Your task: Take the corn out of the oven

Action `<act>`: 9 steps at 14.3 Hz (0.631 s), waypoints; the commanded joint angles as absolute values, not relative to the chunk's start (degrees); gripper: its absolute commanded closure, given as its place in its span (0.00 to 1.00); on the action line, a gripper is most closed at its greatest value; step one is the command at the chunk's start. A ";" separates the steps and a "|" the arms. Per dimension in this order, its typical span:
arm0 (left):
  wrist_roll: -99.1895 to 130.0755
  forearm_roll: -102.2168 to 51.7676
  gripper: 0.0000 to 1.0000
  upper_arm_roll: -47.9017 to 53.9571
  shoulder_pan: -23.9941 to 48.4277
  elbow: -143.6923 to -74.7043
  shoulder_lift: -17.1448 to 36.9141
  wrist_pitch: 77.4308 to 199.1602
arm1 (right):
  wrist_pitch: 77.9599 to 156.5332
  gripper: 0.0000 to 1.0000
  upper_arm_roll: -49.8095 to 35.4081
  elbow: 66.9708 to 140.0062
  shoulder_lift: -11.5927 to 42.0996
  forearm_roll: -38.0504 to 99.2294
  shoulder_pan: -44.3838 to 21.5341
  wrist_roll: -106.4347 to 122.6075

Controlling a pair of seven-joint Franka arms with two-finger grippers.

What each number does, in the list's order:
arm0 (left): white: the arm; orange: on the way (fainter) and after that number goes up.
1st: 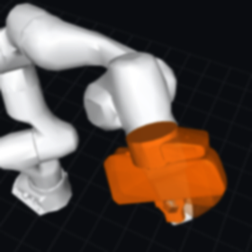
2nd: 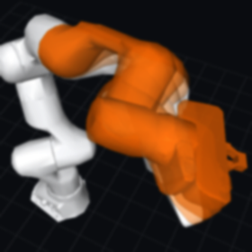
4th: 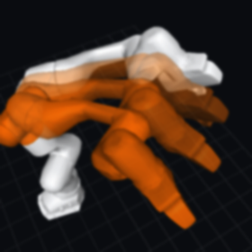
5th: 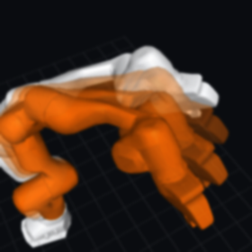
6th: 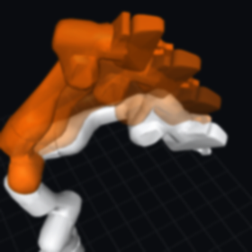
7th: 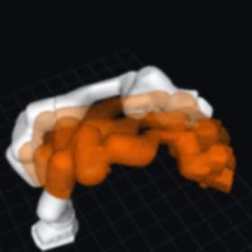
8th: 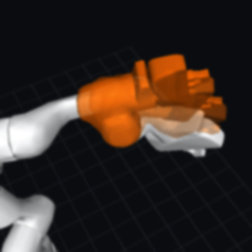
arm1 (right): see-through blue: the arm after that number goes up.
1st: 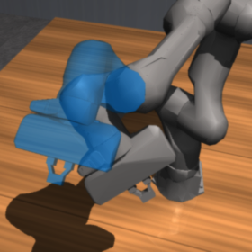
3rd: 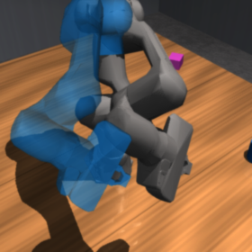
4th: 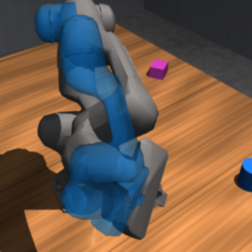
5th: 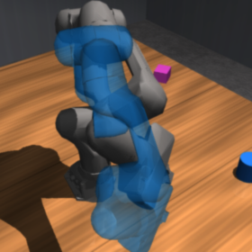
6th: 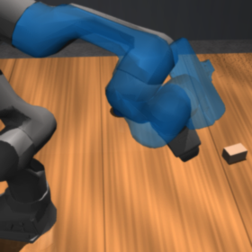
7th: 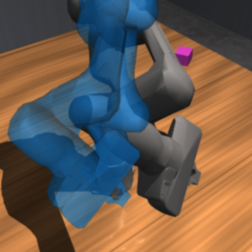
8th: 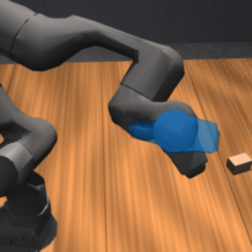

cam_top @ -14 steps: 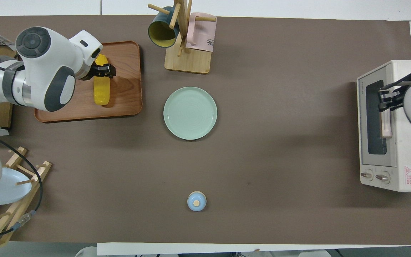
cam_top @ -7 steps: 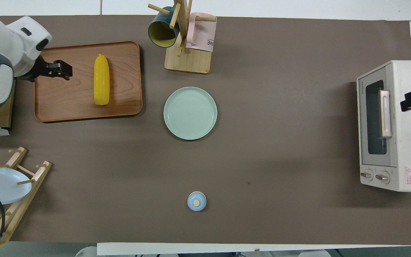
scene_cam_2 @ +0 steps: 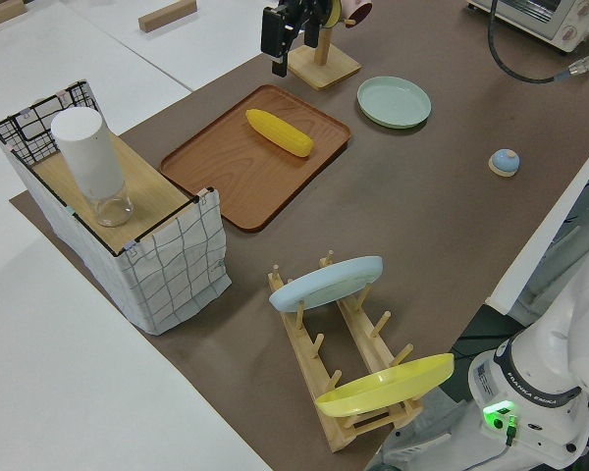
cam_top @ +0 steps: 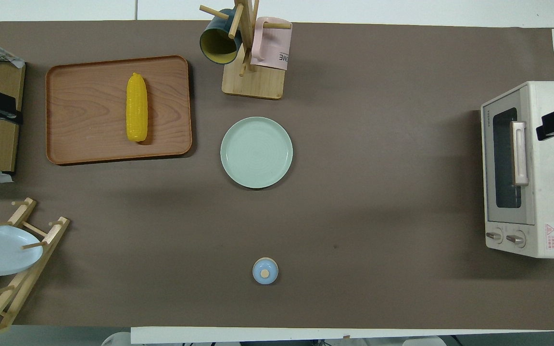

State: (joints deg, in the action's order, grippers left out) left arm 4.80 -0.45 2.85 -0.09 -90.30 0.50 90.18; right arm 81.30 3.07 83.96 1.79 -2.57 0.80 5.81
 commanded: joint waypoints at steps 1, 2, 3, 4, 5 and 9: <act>3.52 -1.49 0.00 -6.40 8.95 -91.05 0.00 89.56 | 80.68 0.00 4.92 83.14 2.46 -1.67 -0.35 6.24; 3.52 -1.49 0.00 -6.42 8.96 -91.32 -0.09 89.82 | 80.68 0.00 4.92 83.41 2.46 -1.84 -0.35 6.33; 3.60 -1.41 0.00 -6.42 8.88 -91.58 -0.17 89.82 | 80.68 0.00 5.01 83.50 2.46 -1.93 -0.35 6.33; 3.34 -1.41 0.00 -6.42 8.88 -91.76 -0.44 89.74 | 80.68 0.00 5.01 83.50 2.46 -2.02 -0.35 6.33; 2.90 -1.41 0.00 -6.33 8.88 -92.63 -0.79 89.82 | 80.60 0.00 5.01 83.50 2.37 -2.20 -0.44 6.33; 2.46 -1.32 0.00 -5.02 8.35 -93.96 -1.49 91.41 | 80.51 0.00 5.10 83.50 2.37 -2.11 -0.35 6.24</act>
State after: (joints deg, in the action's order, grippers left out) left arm 3.36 -0.50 -5.04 7.97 -91.84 0.35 90.31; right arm 81.22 4.57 83.95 2.16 -2.57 -0.20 5.81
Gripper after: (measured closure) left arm 0.000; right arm 0.000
